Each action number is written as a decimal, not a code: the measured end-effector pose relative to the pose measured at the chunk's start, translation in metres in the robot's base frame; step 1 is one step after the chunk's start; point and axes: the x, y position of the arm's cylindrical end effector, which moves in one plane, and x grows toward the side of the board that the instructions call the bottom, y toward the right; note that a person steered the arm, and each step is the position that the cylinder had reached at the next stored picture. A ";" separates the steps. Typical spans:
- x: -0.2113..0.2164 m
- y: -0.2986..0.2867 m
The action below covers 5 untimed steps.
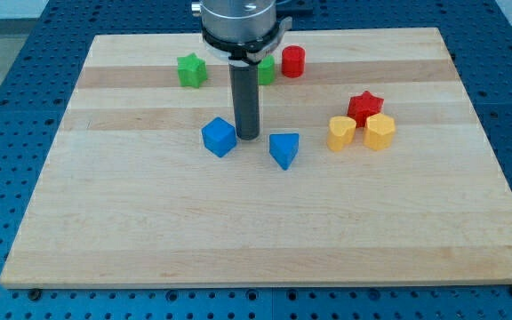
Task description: Separate the yellow heart from the red star
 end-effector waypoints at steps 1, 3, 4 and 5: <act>0.001 0.000; 0.036 -0.001; 0.063 0.005; 0.072 0.005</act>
